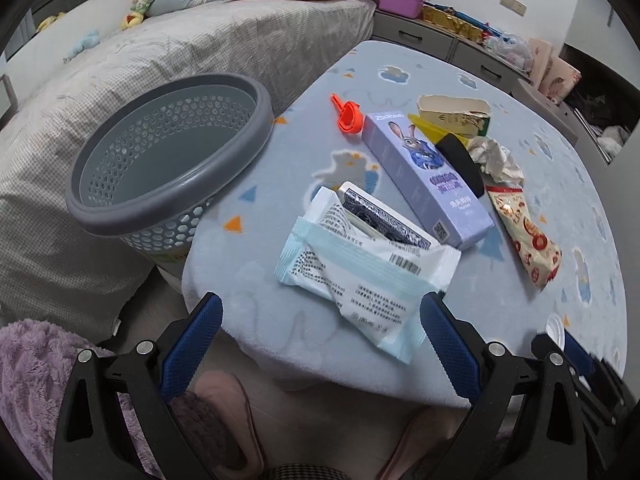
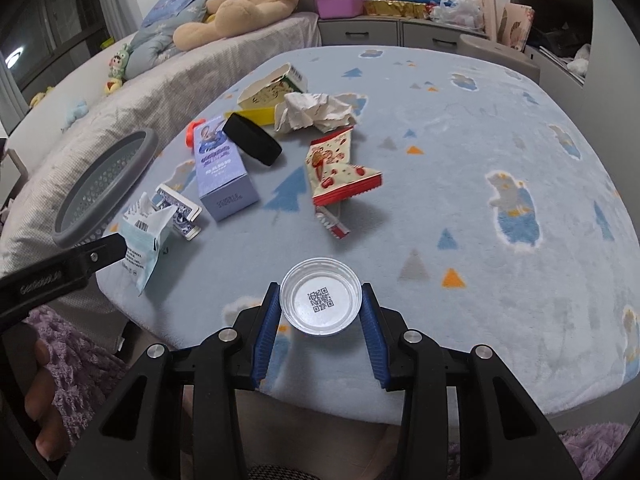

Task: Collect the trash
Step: 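Grasp the blue-white wipe packet with the left gripper while the right gripper holds the lid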

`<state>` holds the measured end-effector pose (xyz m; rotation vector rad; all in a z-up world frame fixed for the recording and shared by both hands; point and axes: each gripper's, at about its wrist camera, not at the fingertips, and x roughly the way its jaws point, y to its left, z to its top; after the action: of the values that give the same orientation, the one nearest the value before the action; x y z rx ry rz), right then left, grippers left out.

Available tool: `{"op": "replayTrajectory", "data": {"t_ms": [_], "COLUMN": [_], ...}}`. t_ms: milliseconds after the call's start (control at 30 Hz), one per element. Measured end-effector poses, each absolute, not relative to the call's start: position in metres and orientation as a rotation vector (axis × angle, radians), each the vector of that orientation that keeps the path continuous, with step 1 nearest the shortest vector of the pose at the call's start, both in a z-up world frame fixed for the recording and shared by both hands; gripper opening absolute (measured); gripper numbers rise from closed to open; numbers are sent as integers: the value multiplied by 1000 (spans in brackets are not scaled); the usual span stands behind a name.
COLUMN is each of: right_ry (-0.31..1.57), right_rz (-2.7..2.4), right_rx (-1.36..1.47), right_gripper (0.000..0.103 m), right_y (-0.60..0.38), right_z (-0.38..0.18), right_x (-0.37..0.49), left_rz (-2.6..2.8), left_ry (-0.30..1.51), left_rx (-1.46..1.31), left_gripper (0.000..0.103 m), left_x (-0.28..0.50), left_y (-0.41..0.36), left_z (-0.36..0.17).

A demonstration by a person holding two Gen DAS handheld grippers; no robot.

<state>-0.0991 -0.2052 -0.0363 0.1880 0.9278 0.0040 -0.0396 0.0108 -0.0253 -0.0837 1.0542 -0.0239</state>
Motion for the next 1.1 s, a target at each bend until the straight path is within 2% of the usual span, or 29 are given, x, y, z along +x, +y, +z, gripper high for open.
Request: {"op": "replayTrajectory", "data": {"t_ms": [233, 633, 1000, 1067, 1100], "right_ry": [912, 876, 867, 866, 867], "right_rz": [19, 77, 84, 84, 84], "right_rx": [241, 319, 333, 332, 333], "right_gripper": [39, 39, 39, 39, 39], "right_y": [-219, -227, -229, -230, -230], "right_z": [-34, -25, -23, -23, -23], "right_x": [-103, -107, -109, -109, -109], "left_rz": [19, 74, 30, 19, 9], "left_ry": [1135, 1265, 1241, 1225, 1215], "left_rx": [-236, -303, -304, -293, -291], "left_gripper": [95, 95, 94, 92, 86], "left_x": [-9, 19, 19, 18, 17], "left_y": [22, 18, 5, 5, 5], "left_z": [-22, -47, -61, -61, -60]}}
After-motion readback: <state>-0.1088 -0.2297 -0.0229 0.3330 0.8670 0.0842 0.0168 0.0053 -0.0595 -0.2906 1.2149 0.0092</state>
